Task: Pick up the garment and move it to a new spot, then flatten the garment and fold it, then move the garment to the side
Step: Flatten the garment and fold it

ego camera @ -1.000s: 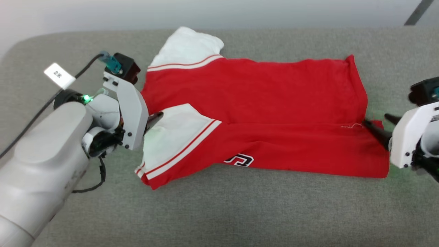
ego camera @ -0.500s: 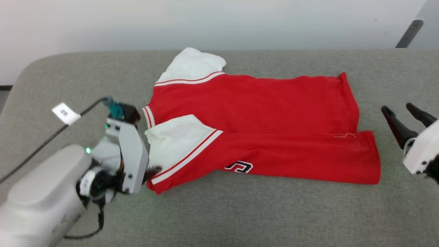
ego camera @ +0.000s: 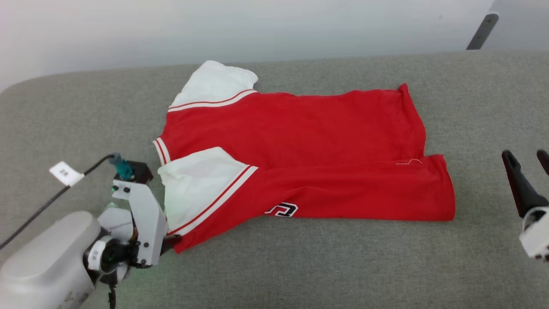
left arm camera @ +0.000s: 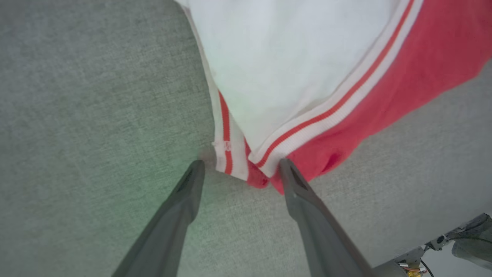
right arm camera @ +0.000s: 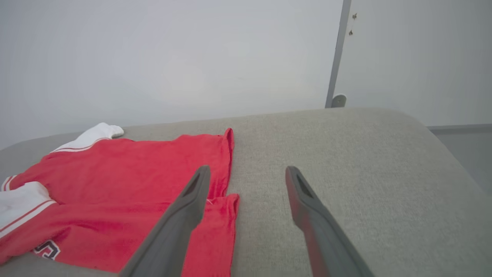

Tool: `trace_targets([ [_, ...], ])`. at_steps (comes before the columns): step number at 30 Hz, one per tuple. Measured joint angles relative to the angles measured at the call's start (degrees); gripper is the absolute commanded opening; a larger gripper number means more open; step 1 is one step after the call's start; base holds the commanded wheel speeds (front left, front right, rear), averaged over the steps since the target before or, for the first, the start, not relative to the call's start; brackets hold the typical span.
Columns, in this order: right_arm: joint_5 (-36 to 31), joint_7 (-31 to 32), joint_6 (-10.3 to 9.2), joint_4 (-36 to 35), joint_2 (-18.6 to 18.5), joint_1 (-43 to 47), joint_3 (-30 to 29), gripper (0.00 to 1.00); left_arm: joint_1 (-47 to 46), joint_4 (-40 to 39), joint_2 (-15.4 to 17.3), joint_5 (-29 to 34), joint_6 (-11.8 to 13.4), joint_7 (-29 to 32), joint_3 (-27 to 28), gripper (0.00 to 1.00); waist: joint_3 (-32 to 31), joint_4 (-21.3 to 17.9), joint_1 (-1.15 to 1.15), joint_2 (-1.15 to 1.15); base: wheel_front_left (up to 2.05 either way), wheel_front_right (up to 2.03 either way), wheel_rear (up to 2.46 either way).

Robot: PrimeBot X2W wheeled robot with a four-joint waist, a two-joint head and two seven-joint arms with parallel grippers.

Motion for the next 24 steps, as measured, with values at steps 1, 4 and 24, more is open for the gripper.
trace_targets([
  [1, -0.32, 0.85, 0.00, -1.43, 0.96, 0.95, -0.90, 1.00, 0.20, 0.82, -0.23, -0.02, -0.18, -0.26, 0.02, 1.00, 0.13, -0.16, 0.00, 0.00, 0.00, 0.00, 0.00],
  [4, -1.44, 3.11, 0.00, -5.22, 3.24, 3.41, -2.85, 1.00, 0.27, 3.11, -1.31, -0.26, -1.01, -1.97, 0.66, 1.00, 0.57, -0.53, 0.00, 0.00, 0.00, 0.00, 0.00],
  [24, -0.89, 22.17, 0.00, -6.04, 5.43, 5.21, -1.76, 1.00, -3.49, 12.55, -5.83, -2.48, -5.12, -0.86, 1.48, 0.00, 3.00, 0.53, 0.00, 0.00, 0.00, 0.00, 0.00],
])
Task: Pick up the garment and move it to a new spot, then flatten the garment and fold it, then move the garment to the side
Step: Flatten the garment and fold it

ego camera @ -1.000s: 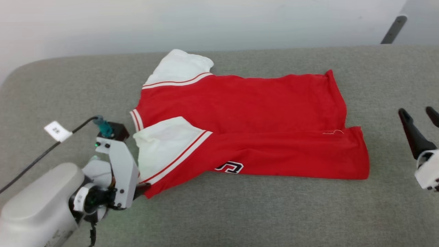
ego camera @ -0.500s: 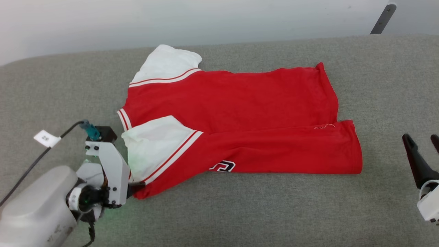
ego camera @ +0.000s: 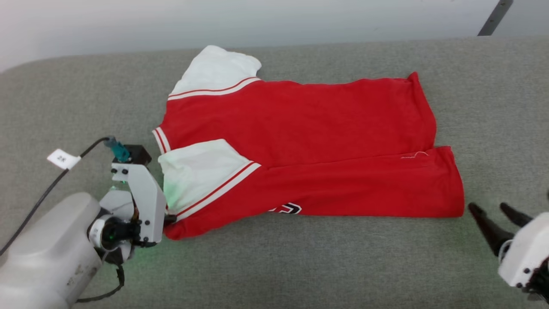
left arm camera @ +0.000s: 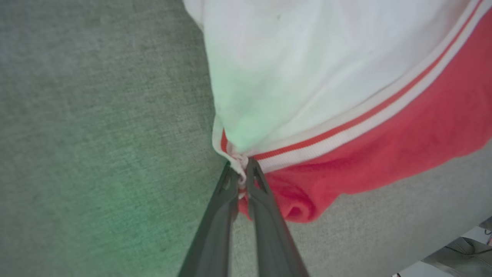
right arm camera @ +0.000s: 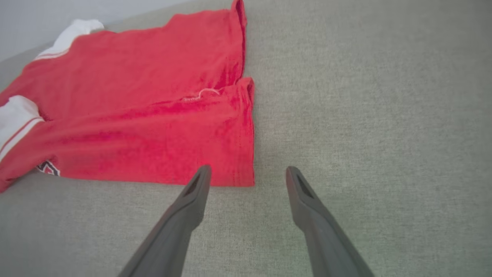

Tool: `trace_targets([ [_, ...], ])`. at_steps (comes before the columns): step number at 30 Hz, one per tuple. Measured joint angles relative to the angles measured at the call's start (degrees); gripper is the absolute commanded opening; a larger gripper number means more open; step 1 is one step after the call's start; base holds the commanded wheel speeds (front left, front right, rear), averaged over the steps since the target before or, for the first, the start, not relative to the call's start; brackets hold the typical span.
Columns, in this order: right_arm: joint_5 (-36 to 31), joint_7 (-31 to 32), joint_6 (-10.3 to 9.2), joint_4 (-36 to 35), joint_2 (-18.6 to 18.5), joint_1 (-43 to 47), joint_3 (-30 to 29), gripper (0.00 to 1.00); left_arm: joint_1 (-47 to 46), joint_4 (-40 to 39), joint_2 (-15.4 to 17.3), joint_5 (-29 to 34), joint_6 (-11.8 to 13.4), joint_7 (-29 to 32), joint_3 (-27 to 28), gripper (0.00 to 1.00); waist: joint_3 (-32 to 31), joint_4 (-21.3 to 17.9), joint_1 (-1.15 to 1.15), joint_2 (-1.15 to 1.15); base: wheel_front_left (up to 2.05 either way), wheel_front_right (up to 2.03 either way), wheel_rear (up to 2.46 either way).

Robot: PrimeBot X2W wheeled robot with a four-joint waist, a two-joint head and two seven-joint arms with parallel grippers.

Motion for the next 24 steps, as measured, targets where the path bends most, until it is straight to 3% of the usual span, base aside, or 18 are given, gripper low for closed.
trace_targets([
  [14, -0.87, 2.96, 0.00, 22.05, -1.68, -12.98, 5.98, 0.98, -3.45, 2.03, -2.68, 0.81, -1.74, -1.35, 0.23, 0.00, 2.41, 2.77, 0.00, 0.00, 0.00, 0.00, 0.00],
  [15, -0.91, 3.13, 0.00, 23.65, -2.02, -14.00, 6.39, 0.38, -3.63, 2.25, -2.88, 0.88, -1.88, -1.56, 0.22, 0.00, 2.56, 2.94, 0.00, 0.00, 0.00, 0.00, 0.00],
  [16, -0.91, 3.20, 0.00, 25.10, -2.37, -15.04, 6.86, 0.00, -3.81, 2.49, -3.08, 0.88, -1.96, -1.61, 0.25, 0.00, 2.66, 3.14, 0.00, 0.00, 0.00, 0.00, 0.00],
  [24, 0.45, 2.57, 0.01, 31.89, -4.65, -19.86, 10.04, 0.00, -4.79, 4.31, -4.13, 0.84, -3.37, -1.74, 0.32, 0.00, 2.84, 4.01, 0.00, 0.00, 0.00, 0.00, 0.00],
])
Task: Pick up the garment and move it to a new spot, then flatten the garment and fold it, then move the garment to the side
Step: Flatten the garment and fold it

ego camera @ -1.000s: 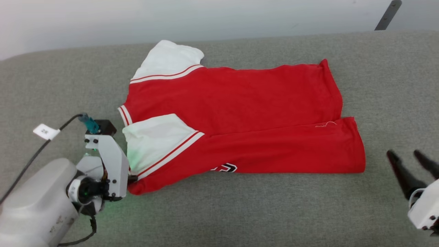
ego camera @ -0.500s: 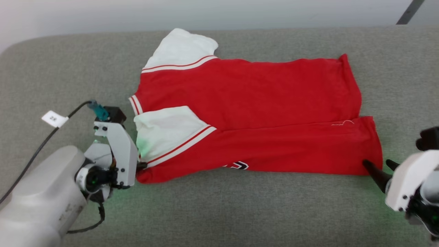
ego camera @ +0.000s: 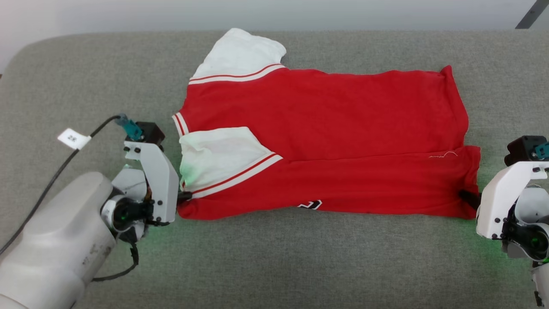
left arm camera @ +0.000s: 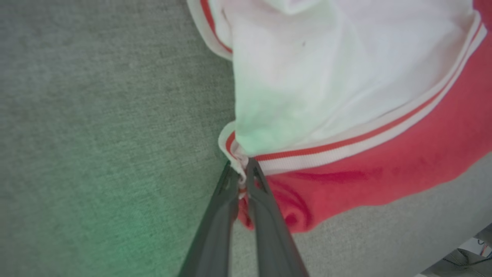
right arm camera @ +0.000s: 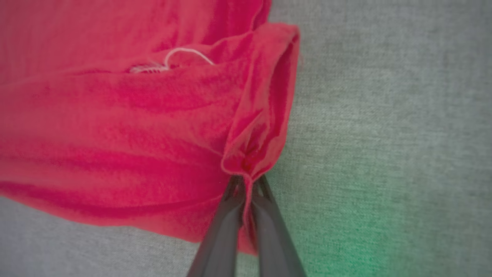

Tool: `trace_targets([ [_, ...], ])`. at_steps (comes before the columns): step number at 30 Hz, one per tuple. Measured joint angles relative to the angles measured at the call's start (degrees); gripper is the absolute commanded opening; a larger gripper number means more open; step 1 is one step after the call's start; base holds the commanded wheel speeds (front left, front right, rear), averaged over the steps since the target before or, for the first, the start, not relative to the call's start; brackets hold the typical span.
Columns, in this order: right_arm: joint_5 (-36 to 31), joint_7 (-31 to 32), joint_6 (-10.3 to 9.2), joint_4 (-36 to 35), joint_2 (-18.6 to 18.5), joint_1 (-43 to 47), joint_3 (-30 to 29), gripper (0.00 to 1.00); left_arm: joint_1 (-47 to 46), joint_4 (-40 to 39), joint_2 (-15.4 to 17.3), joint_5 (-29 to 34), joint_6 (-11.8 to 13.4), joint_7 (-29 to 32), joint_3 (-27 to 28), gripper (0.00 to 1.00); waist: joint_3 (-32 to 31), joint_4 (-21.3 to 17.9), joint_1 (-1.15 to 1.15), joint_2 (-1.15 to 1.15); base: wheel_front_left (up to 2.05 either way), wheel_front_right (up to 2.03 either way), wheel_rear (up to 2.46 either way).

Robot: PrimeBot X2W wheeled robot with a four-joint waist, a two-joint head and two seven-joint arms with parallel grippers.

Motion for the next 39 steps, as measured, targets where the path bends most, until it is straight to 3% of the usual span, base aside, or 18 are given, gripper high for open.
trace_targets([
  [7, 3.79, 0.70, -0.04, 0.09, -3.00, -0.62, 4.07, 0.00, -0.42, 0.94, 0.35, 0.04, -0.09, 0.05, -0.10, 0.00, -1.30, 0.09, 0.00, 0.00, 0.00, 0.00, 0.00],
  [16, 8.48, 5.28, -0.03, -5.87, -8.29, 1.67, 8.16, 0.00, -0.36, -1.98, 3.11, 0.67, 1.38, 2.49, -0.81, 0.00, -3.72, 0.45, 0.00, 0.00, 0.00, 0.00, 0.00],
  [28, 11.57, 11.56, 0.00, -16.19, -13.32, 9.49, 6.99, 0.00, 4.16, -16.90, 9.56, 1.05, 7.90, 6.36, -2.15, 0.00, -5.44, 0.96, 0.00, 0.00, 0.00, 0.00, 0.00],
  [33, 11.70, 12.45, 0.00, -19.20, -13.50, 13.60, 5.17, 0.00, 8.17, -24.06, 12.35, 0.42, 11.27, 6.97, -2.67, 0.00, -5.05, 0.85, 0.00, 0.00, 0.00, 0.00, 0.00],
  [39, 10.15, 10.70, 0.00, -19.24, -11.89, 15.75, 4.11, 0.00, 11.54, -27.17, 13.04, -0.04, 13.32, 6.17, -3.41, 0.00, -4.41, 0.77, 0.00, 0.00, 0.00, 0.00, 0.00],
])
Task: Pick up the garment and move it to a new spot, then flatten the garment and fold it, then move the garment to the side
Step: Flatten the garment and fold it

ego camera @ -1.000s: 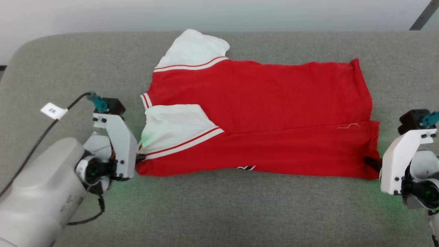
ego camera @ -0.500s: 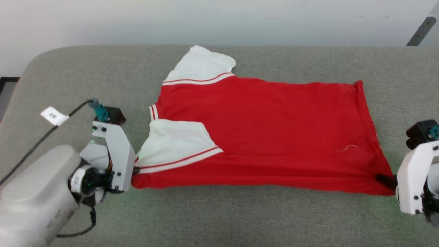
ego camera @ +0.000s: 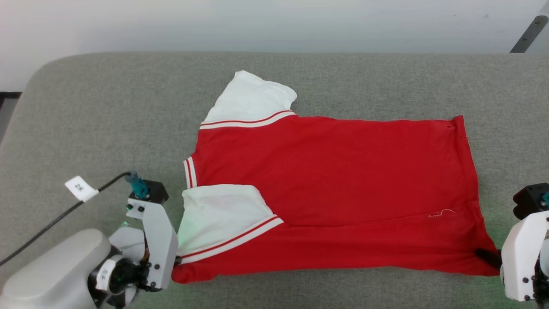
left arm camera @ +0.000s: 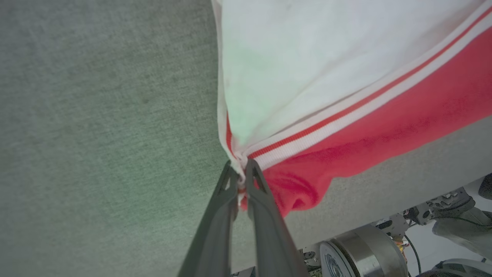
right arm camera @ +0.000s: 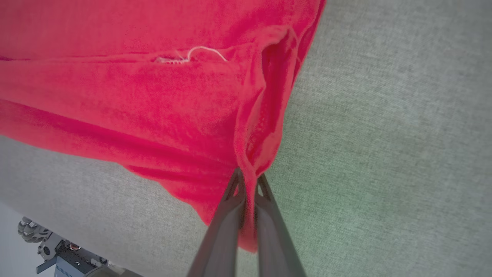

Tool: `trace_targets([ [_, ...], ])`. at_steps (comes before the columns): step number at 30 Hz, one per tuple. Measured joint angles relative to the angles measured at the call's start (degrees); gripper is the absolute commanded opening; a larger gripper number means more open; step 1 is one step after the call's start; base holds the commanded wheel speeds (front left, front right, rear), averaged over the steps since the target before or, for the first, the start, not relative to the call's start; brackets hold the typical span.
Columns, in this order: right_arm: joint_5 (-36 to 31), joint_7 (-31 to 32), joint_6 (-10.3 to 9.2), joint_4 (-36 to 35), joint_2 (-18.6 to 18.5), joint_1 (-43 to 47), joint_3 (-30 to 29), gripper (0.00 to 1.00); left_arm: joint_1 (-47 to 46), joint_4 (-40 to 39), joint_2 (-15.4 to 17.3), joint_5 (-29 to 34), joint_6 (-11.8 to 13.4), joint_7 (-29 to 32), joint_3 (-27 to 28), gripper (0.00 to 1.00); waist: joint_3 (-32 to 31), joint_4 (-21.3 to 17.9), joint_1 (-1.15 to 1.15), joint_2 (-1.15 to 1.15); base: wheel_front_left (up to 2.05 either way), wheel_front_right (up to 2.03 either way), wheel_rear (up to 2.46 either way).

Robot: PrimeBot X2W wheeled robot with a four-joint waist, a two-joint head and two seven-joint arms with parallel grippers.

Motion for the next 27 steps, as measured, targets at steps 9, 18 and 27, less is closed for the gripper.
trace_targets([
  [9, -0.92, -1.04, 0.00, 0.65, 1.74, -0.25, 0.69, 0.39, 0.44, 1.74, -0.93, 0.07, 0.03, -1.70, 0.29, 1.00, 0.07, -0.38, 0.00, 0.00, 0.00, 0.00, 0.00],
  [18, -0.58, -1.86, 0.00, -2.15, 2.07, -0.68, -0.21, 1.00, -2.29, 0.78, 1.36, 0.66, 0.00, -1.71, 2.03, 1.00, -0.29, -1.03, 0.00, 0.00, 0.00, 0.00, 0.00],
  [27, -3.30, -10.27, -0.01, -10.38, 4.48, -2.04, -3.79, 1.00, -9.82, -0.16, 3.11, 3.30, -0.31, -6.27, 6.89, 1.00, 0.76, -3.16, 0.00, 0.00, 0.00, 0.00, 0.00],
])
